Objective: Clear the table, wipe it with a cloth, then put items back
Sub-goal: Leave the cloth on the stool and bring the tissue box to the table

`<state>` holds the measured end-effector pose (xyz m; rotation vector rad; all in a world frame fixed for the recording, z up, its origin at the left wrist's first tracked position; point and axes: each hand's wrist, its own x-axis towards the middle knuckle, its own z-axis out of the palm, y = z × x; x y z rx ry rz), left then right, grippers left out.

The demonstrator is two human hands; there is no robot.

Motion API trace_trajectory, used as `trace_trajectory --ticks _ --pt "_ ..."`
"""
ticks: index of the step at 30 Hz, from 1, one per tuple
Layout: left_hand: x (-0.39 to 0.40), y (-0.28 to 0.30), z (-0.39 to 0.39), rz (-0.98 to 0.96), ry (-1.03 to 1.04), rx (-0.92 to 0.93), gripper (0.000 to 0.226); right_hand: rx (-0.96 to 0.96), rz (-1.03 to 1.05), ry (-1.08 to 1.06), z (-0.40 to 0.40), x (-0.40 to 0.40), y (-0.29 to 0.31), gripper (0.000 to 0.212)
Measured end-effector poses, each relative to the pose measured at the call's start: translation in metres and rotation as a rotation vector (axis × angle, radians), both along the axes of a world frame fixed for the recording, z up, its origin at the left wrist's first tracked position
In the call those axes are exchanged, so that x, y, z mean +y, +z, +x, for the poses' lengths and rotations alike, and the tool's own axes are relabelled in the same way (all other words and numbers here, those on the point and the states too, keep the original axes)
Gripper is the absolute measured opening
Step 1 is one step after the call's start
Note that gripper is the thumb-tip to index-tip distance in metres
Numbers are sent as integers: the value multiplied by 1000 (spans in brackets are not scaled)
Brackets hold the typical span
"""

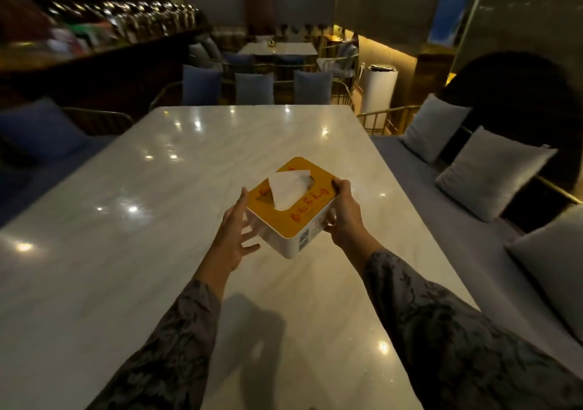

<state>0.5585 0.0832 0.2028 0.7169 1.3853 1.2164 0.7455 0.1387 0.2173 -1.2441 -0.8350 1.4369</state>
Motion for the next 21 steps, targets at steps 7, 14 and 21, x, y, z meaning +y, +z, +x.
trace_trajectory --ticks 7,14,21 --pt "-44 22 -41 78 96 -15 54 -87 36 345 -68 9 50 36" --pt "-68 50 -66 117 353 -60 55 -114 75 563 -122 5 82 45" --pt "-61 49 -97 21 495 -48 69 -192 27 685 -159 -23 52 87"
